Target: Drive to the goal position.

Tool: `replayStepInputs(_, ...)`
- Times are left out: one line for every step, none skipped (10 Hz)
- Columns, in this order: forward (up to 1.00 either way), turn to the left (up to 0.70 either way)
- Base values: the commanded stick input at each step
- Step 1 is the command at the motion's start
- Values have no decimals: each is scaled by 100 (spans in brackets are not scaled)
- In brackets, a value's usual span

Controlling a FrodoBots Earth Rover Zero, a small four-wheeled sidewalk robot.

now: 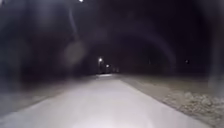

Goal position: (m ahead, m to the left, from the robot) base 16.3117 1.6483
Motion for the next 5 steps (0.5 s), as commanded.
replayStepInputs(70,0)
replayStepInputs(70,0)
replayStepInputs(70,5)
replayStepInputs(70,13)
replayStepInputs(70,14)
